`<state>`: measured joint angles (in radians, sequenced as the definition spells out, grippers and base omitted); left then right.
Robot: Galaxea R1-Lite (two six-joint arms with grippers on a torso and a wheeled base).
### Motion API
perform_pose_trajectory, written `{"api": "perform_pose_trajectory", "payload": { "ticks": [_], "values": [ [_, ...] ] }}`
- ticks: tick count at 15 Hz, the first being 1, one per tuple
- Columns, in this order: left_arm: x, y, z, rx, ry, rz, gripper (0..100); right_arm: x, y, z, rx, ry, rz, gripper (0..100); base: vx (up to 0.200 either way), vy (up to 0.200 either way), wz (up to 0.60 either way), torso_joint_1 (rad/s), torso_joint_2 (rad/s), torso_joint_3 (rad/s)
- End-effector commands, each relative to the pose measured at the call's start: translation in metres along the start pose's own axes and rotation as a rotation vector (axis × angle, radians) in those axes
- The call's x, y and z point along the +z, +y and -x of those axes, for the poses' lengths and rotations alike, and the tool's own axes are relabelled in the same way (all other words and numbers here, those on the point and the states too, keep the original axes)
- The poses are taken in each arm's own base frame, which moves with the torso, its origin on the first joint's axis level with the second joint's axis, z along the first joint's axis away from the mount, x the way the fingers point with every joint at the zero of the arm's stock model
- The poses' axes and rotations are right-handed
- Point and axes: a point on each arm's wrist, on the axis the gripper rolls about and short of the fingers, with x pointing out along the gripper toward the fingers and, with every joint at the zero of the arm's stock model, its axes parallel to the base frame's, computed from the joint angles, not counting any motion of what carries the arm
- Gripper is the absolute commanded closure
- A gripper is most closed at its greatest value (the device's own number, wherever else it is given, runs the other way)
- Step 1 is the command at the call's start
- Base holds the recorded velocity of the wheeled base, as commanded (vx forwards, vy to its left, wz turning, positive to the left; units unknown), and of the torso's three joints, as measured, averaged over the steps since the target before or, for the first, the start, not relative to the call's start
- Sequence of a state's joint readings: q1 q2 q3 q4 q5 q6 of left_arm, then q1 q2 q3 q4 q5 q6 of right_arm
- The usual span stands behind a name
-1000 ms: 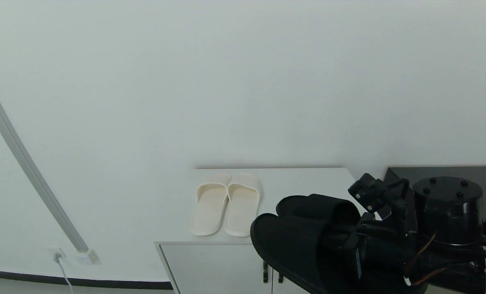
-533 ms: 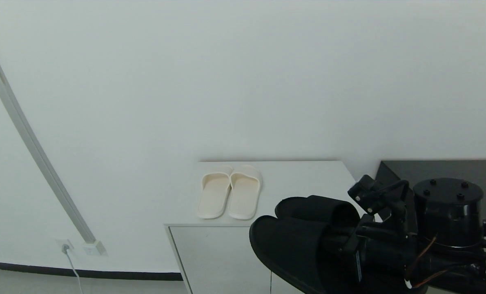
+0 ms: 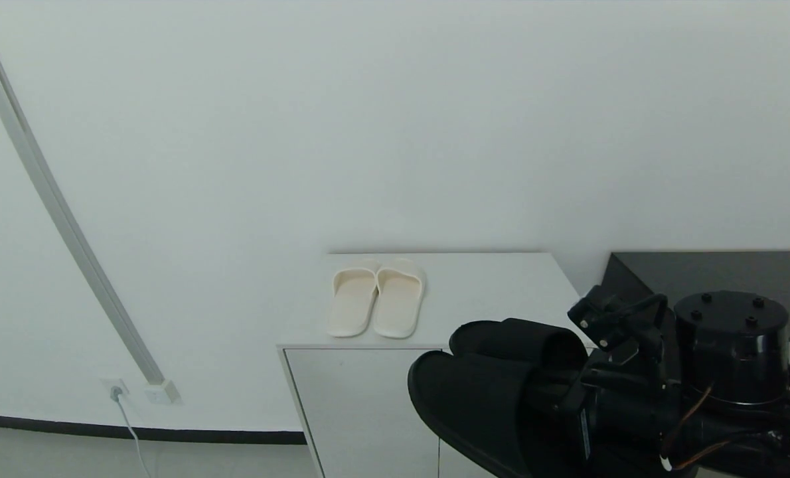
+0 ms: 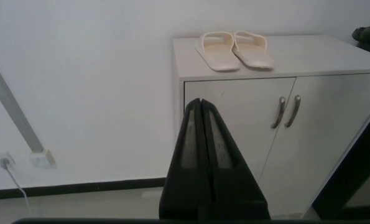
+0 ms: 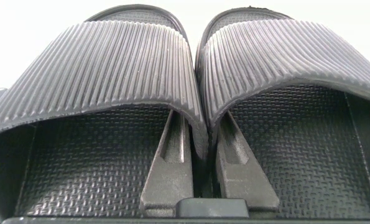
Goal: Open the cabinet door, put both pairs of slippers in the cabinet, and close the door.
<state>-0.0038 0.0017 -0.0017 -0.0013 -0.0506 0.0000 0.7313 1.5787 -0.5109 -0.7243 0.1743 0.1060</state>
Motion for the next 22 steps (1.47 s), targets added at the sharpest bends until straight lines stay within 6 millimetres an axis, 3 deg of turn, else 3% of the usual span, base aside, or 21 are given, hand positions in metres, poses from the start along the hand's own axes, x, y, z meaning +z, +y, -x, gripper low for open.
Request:
{"api": "perform_pose_trajectory", "payload": {
  "ticks": [1, 10, 16, 17, 22],
  "values": [
    [0.0, 0.0, 0.0, -0.001, 0.0, 0.0, 100, -0.0004, 0.0001, 0.0001, 0.001, 0.002, 0.0, 100, 0.0, 0.0, 0.0, 0.0, 0.0, 0.0],
    [0.0, 0.0001, 0.0, 0.001, 0.0, 0.0, 100, -0.0038, 0.0045, 0.001, 0.017, 0.01, 0.017, 100, 0.0, 0.0, 0.0, 0.0, 0.0, 0.0],
    [0.0, 0.0, 0.0, -0.002, 0.0, -0.005, 100, -0.0018, 0.0068, 0.0066, 0.025, -0.005, 0.022, 100, 0.0, 0.0, 0.0, -0.145, 0.33, 0.181],
    [0.0, 0.0, 0.0, -0.002, 0.0, -0.003, 0, -0.001, 0.0071, 0.0076, 0.025, -0.01, 0.022, 100, 0.0, 0.0, 0.0, -0.163, 0.37, 0.207],
    [0.0, 0.0002, 0.0, 0.005, 0.0, -0.003, 0, -0.004, 0.0077, 0.0065, 0.028, 0.003, 0.023, 100, 0.0, 0.0, 0.0, -0.173, 0.4, 0.217]
  ]
}}
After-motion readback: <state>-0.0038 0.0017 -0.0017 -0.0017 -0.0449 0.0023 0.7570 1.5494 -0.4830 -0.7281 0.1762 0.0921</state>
